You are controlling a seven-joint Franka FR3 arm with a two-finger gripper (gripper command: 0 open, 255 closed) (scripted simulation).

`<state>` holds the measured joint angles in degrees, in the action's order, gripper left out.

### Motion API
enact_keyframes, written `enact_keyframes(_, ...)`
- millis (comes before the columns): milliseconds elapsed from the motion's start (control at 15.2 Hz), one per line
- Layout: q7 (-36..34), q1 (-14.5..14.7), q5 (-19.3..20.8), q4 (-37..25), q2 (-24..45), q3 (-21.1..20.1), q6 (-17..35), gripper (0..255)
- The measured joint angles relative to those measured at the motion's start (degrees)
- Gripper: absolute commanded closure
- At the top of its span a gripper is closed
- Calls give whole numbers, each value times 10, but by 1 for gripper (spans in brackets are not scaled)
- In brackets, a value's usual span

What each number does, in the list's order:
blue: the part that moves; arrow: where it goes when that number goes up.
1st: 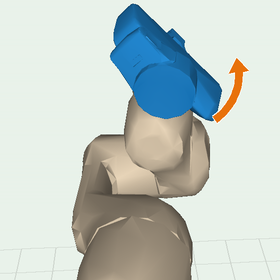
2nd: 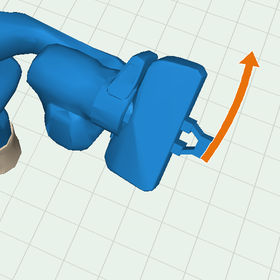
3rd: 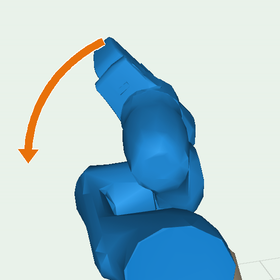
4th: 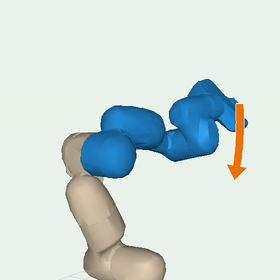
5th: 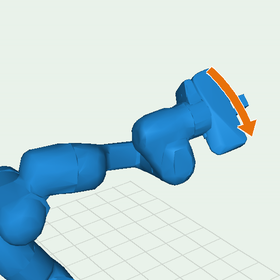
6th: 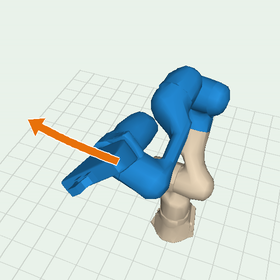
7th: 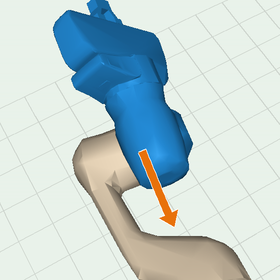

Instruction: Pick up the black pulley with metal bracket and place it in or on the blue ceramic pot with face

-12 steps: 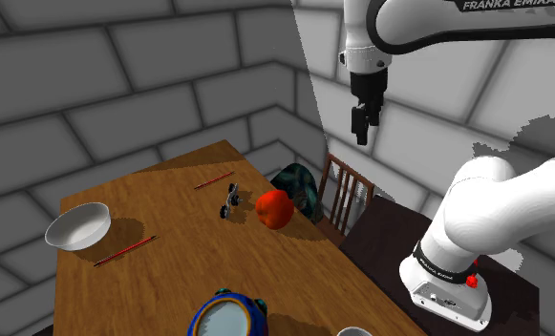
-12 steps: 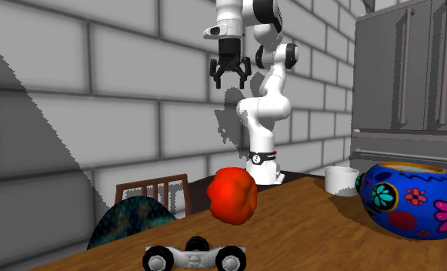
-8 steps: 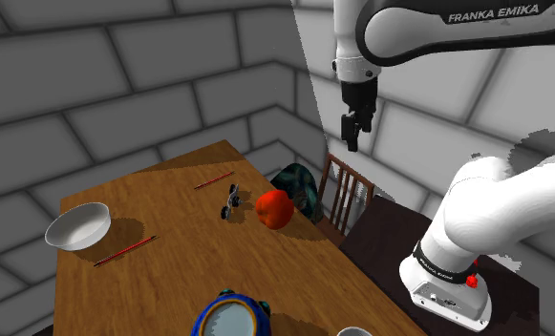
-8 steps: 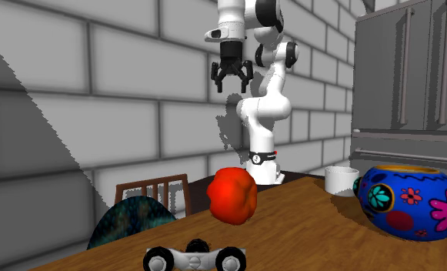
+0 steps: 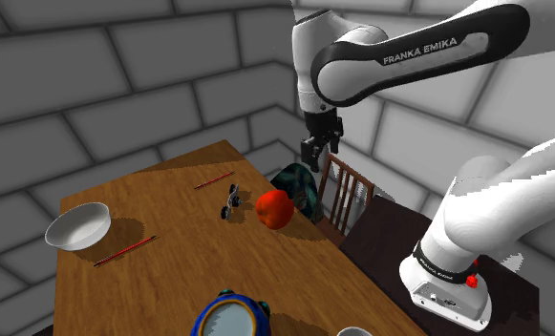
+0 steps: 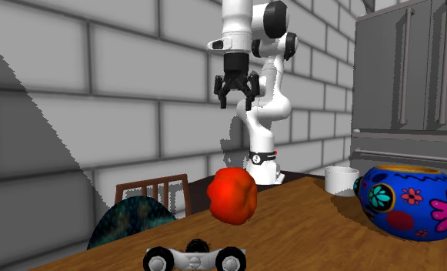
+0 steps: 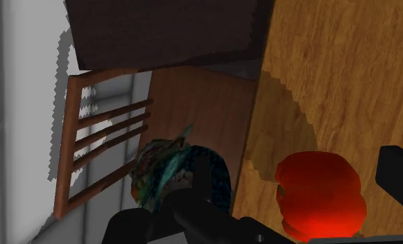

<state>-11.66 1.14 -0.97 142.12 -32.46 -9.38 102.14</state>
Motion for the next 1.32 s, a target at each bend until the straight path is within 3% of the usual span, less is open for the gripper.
enact_keyframes(528, -126, -12, 7, -47, 165, -56, 134, 0)
enact_keyframes(924, -231, -19, 52, -121, 306, -82, 207, 0)
enact_keyframes(1320, -332, -7, 113, -223, 445, -79, 245, 0)
